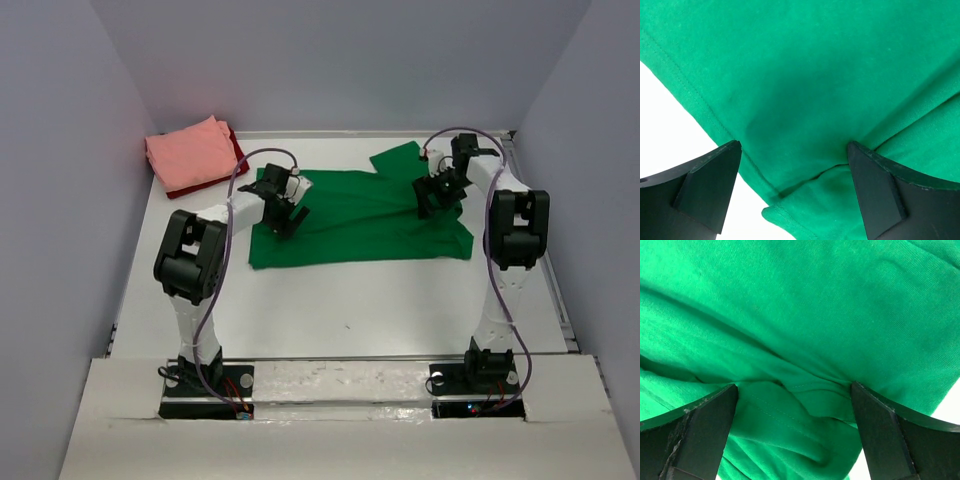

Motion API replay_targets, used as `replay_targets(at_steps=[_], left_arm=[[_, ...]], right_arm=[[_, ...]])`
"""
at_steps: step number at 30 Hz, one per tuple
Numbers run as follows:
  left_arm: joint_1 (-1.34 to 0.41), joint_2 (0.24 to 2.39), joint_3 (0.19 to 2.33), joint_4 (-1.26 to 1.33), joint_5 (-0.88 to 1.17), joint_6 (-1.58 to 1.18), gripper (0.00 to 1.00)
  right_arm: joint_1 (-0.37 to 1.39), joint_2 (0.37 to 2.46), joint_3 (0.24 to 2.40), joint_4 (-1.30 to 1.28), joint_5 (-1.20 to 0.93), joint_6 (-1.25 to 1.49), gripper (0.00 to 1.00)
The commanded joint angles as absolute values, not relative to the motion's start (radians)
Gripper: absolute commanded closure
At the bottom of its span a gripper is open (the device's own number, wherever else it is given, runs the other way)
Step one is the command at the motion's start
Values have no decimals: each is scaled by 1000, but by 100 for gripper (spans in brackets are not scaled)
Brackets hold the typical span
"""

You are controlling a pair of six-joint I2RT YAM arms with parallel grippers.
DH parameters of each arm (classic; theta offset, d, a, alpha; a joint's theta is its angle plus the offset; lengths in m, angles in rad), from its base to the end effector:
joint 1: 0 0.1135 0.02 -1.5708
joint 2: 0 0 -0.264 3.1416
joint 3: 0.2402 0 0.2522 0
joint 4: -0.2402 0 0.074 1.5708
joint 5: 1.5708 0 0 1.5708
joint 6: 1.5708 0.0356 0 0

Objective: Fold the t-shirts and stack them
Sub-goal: Fold the flattened tshirt in 1/3 of the way

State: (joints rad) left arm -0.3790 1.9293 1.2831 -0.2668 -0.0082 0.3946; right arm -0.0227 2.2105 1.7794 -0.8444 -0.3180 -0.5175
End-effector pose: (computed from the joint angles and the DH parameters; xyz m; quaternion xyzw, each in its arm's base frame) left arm 0.3823 -0.1519 0.1744 0.3558 0.8770 0.0064 0.3230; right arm 0.4567 0.0008 0.1743 -0.2617 0.9412 0.1122 0.1818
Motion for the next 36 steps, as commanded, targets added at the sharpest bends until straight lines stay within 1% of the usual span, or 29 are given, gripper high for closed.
replay_targets(at_steps=[1, 7, 11, 14, 18, 22, 26, 29, 36], left_arm=[[-380, 1928, 1186, -428, -25, 416, 1], [-380, 1919, 1183, -429, -17, 416, 1], [-382, 1942, 1226, -443, -12, 419, 1], [-383, 1957, 1273, -445, -9, 416, 1], [-393, 1994, 1356, -468, -5, 420, 1], [-399, 2016, 1420, -483, -9, 426, 1], [-403, 2040, 1497, -518, -14, 436, 1], [-403, 2048, 1552, -541, -32, 446, 1], [-400, 2054, 1652, -566, -75, 456, 1]], right_arm=[[-54, 2218, 1681, -943, -265, -497, 0], [-54, 2214, 1667, -937, -296, -486, 0], [-54, 2235, 1715, -965, -328, -479, 0], [-54, 2253, 1781, -974, -365, -471, 0], [-54, 2293, 1945, -1011, -429, -465, 0], [-44, 2325, 2054, -1029, -482, -453, 0], [-25, 2378, 2230, -1087, -492, -443, 0], [-5, 2399, 2292, -1097, -482, -440, 0], [-5, 2381, 2327, -1065, -499, -431, 0]])
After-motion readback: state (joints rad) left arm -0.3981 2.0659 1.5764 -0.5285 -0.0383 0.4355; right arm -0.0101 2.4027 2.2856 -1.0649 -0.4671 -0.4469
